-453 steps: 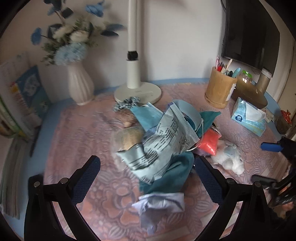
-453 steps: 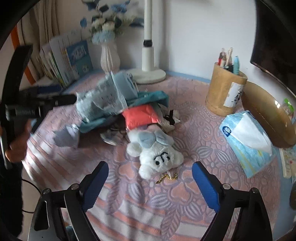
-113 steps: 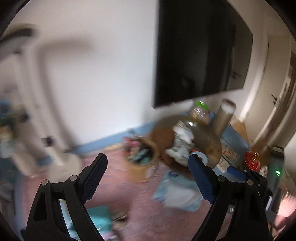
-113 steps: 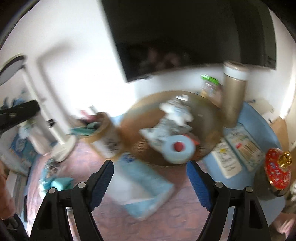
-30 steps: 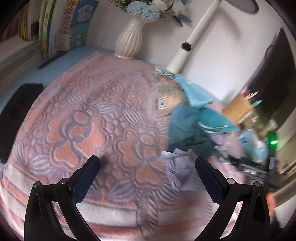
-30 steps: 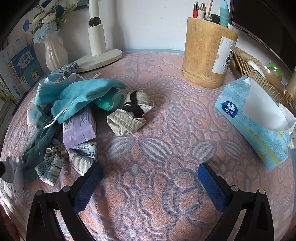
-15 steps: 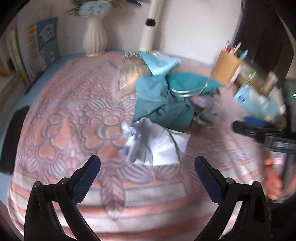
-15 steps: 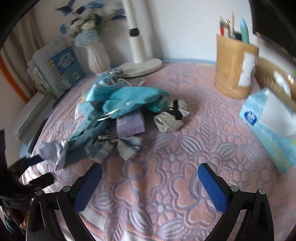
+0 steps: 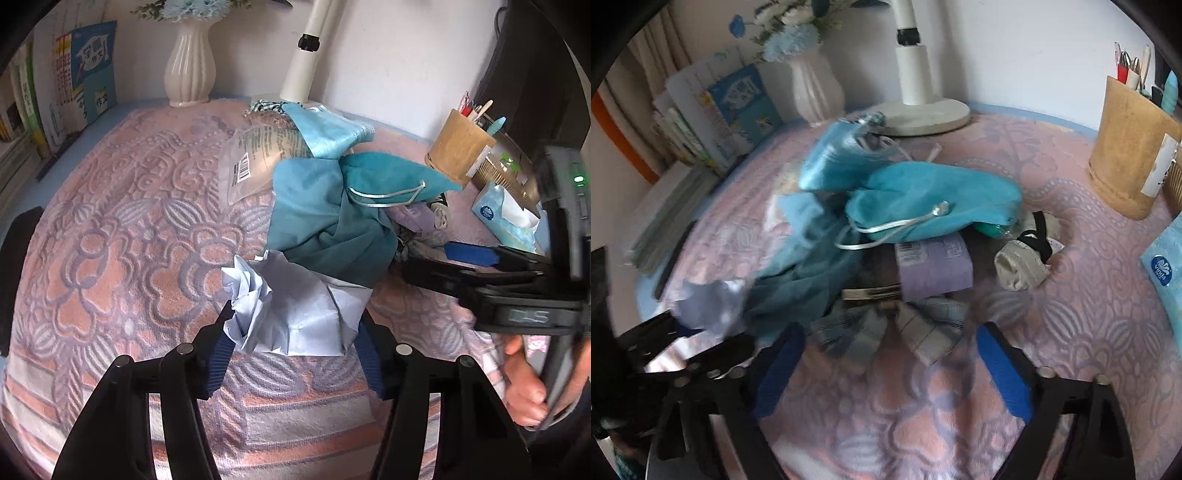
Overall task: Organize soft objects
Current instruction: 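Grasp the blue checked cloth with the right tool while the left tool holds the paper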
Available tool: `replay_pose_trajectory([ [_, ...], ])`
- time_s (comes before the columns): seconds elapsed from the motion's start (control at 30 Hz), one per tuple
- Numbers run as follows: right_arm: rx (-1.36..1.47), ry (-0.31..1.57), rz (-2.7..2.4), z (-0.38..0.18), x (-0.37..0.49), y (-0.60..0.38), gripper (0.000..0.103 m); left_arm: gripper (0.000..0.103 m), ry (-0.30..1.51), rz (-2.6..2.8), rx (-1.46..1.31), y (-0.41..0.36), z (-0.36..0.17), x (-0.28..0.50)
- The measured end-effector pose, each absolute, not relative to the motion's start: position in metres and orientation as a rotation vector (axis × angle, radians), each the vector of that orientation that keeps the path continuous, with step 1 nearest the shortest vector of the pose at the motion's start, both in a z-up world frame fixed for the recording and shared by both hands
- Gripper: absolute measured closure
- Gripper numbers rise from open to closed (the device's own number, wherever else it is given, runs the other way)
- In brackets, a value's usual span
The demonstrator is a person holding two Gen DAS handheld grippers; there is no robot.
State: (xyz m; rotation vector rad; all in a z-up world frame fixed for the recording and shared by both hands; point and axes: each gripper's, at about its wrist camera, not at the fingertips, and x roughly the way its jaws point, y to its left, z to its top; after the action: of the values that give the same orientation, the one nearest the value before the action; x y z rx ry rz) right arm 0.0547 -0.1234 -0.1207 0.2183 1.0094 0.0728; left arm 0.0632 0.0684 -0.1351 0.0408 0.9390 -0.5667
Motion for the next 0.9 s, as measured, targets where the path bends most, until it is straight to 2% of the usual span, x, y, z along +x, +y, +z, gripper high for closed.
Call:
replay_pose_trajectory([
  [0.03, 0.204, 1.020, 0.063, -0.124, 0.057, -0.123, 0.029, 0.046, 0.940, -0.567, 0.043, 0.068, -0.135, 0.063],
  [0.1, 0.167, 1.016, 0.051, -0.126, 0.053, -0.123, 0.046, 0.046, 0.939, -0.568, 0.047, 0.067, -0.135, 0.062],
  [0.2, 0.134, 0.990, 0.051, -0.123, 0.041, -0.129, 0.066, 0.046, 0.937, -0.580, 0.048, 0.066, -0.133, 0.056],
  [0.3, 0.144, 0.980, 0.076, -0.120, 0.026, -0.138, 0.076, 0.046, 0.929, -0.596, 0.058, 0.062, -0.131, 0.054],
  [0.4, 0.112, 0.977, 0.070, -0.114, 0.010, -0.145, 0.077, 0.046, 0.911, -0.613, 0.080, 0.057, -0.127, 0.048],
  [0.63, -0.032, 0.973, -0.095, -0.098, -0.024, -0.178, 0.073, 0.046, 0.886, -0.657, 0.077, 0.047, -0.116, 0.043],
  [0.67, -0.023, 0.985, -0.121, -0.096, -0.027, -0.185, 0.065, 0.046, 0.882, -0.663, 0.078, 0.045, -0.115, 0.042],
  [0.7, 0.004, 0.993, -0.112, -0.094, -0.028, -0.187, 0.048, 0.046, 0.879, -0.666, 0.080, 0.043, -0.113, 0.042],
  [0.77, 0.093, 0.984, -0.036, -0.087, -0.029, -0.186, 0.029, 0.046, 0.867, -0.671, 0.089, 0.039, -0.109, 0.040],
  [0.9, 0.223, 0.983, 0.127, -0.089, -0.012, -0.158, 0.026, 0.046, 0.846, -0.659, 0.103, 0.040, -0.100, 0.037],
])
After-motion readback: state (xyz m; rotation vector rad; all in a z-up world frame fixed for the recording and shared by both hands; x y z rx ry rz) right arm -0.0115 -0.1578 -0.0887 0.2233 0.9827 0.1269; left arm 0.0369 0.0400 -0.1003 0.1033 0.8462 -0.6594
